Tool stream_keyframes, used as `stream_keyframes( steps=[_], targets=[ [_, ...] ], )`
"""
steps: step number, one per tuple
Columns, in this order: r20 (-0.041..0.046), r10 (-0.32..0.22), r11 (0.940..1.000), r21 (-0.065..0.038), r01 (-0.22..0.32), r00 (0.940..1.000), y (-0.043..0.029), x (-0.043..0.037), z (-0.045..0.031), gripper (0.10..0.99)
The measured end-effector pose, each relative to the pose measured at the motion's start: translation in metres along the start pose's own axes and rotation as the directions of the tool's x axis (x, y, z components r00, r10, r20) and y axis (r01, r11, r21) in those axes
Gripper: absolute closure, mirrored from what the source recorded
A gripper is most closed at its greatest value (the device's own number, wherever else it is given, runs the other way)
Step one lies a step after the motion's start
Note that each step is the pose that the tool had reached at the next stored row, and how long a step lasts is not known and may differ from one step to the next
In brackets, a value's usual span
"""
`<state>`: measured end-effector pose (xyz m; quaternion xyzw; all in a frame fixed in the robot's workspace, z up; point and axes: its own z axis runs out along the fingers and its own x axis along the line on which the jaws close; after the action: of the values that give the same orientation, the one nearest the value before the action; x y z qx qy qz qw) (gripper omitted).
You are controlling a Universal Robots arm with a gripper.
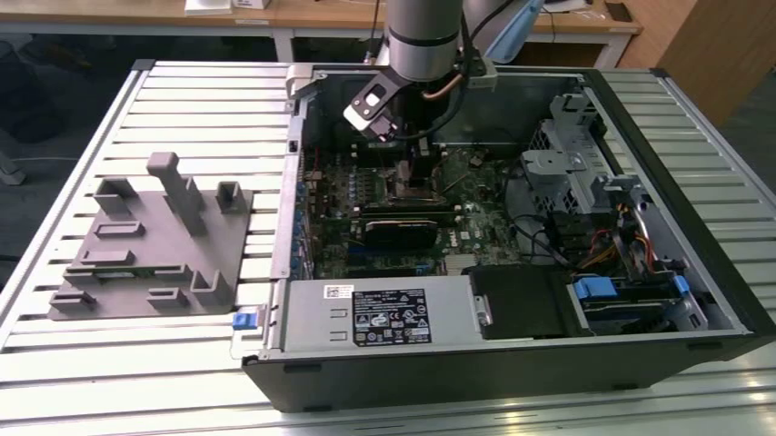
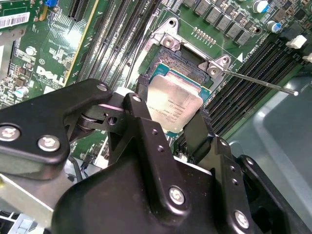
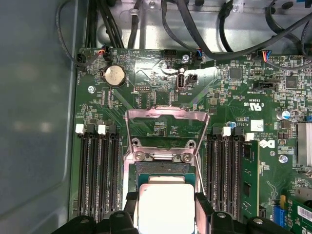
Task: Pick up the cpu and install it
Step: 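Place the cpu into insertion slot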
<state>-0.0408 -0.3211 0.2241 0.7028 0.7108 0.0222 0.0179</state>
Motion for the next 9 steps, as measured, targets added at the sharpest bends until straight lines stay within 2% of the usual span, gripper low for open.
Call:
stream_keyframes(
  steps=[9],
  targets=[
    [0.0001,0.000,1.0000,0.000,0.000,1.0000,-0.0001,0.0000,0.0015,0.545]
  ],
)
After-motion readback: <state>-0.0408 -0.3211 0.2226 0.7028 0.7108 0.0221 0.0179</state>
